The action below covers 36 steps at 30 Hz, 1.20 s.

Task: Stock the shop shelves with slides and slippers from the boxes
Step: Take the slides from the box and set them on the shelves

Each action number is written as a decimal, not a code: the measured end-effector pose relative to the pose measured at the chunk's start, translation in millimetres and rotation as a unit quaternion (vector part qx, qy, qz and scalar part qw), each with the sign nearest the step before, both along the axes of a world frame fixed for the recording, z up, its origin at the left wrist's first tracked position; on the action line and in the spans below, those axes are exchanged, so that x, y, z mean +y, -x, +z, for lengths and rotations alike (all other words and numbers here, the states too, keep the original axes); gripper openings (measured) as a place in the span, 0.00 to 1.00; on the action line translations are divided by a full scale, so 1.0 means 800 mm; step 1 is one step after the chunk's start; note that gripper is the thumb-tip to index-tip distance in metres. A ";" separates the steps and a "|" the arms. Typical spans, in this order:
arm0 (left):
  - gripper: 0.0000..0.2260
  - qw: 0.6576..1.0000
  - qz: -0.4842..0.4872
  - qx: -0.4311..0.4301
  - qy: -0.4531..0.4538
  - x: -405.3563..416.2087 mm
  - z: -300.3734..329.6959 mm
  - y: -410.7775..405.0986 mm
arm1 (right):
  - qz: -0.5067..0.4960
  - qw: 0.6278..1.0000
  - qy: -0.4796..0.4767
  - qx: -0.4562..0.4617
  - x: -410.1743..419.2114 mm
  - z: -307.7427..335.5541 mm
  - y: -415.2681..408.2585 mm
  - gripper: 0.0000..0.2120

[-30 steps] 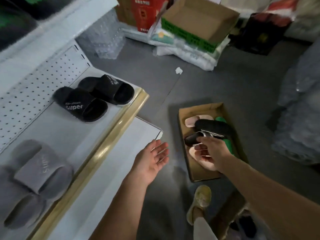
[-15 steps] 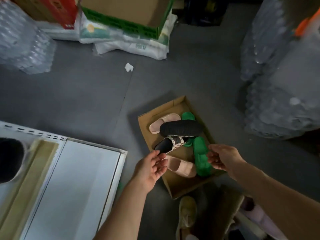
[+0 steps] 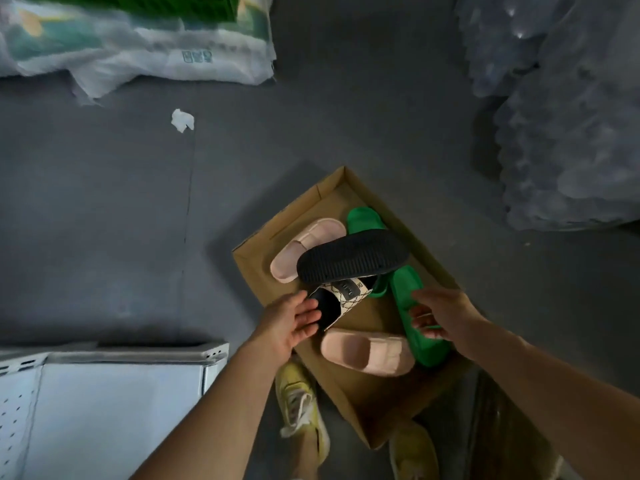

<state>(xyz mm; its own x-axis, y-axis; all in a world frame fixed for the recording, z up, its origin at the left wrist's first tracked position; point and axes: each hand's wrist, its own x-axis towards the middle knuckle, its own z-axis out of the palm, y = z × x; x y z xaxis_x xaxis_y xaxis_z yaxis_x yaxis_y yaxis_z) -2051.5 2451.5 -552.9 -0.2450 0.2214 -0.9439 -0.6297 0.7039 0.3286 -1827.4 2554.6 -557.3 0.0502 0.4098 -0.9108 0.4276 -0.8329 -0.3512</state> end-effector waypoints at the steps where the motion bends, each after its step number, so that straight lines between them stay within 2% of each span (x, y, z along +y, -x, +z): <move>1: 0.11 1.000 -0.022 0.009 0.007 0.011 -0.025 0.007 | -0.010 1.000 -0.002 -0.001 0.003 -0.020 0.008 0.06; 5: 0.19 0.992 -0.106 0.058 0.027 0.045 -0.115 0.022 | -0.060 0.998 0.006 0.009 0.008 -0.083 0.045 0.05; 8: 0.23 0.984 -0.140 0.101 0.048 0.062 -0.162 0.034 | -0.092 0.996 -0.006 0.022 0.003 -0.129 0.065 0.16; 11: 0.21 0.976 -0.156 0.136 0.069 0.071 -0.204 0.049 | -0.125 0.991 -0.027 0.037 -0.002 -0.159 0.079 0.23; 16: 0.21 0.989 -0.110 0.064 0.081 0.081 -0.245 0.069 | -0.170 0.982 -0.042 0.071 -0.001 -0.186 0.098 0.26; 18: 0.19 0.991 -0.103 0.044 0.075 0.079 -0.250 0.072 | -0.181 0.980 -0.042 0.074 -0.001 -0.194 0.101 0.26; 22: 0.07 0.992 -0.125 0.017 0.002 0.071 -0.231 0.069 | -0.206 0.975 -0.039 0.077 -0.005 -0.196 0.100 0.22; 24: 0.07 0.990 -0.123 0.033 -0.068 0.064 -0.215 0.058 | -0.217 0.972 -0.031 0.089 -0.008 -0.192 0.100 0.20; 27: 0.13 0.974 -0.140 0.107 -0.145 0.051 -0.193 0.028 | -0.232 0.966 -0.010 0.109 -0.012 -0.185 0.095 0.19; 29: 0.15 0.956 -0.180 0.152 -0.177 0.040 -0.185 0.001 | -0.222 0.970 0.012 0.100 -0.018 -0.180 0.086 0.24; 31: 0.16 0.923 -0.253 0.185 -0.222 0.023 -0.179 -0.026 | -0.208 0.972 0.032 0.103 -0.024 -0.174 0.072 0.36; 33: 0.15 0.855 -0.355 0.249 -0.284 0.003 -0.176 -0.052 | -0.235 0.961 0.067 0.132 -0.028 -0.168 0.055 0.44; 35: 0.13 0.785 -0.434 0.300 -0.325 -0.013 -0.178 -0.071 | -0.275 0.946 0.092 0.142 -0.032 -0.164 0.039 0.38; 36: 0.13 0.761 -0.463 0.305 -0.336 -0.018 -0.179 -0.078 | -0.293 0.943 0.096 0.123 -0.037 -0.167 0.033 0.35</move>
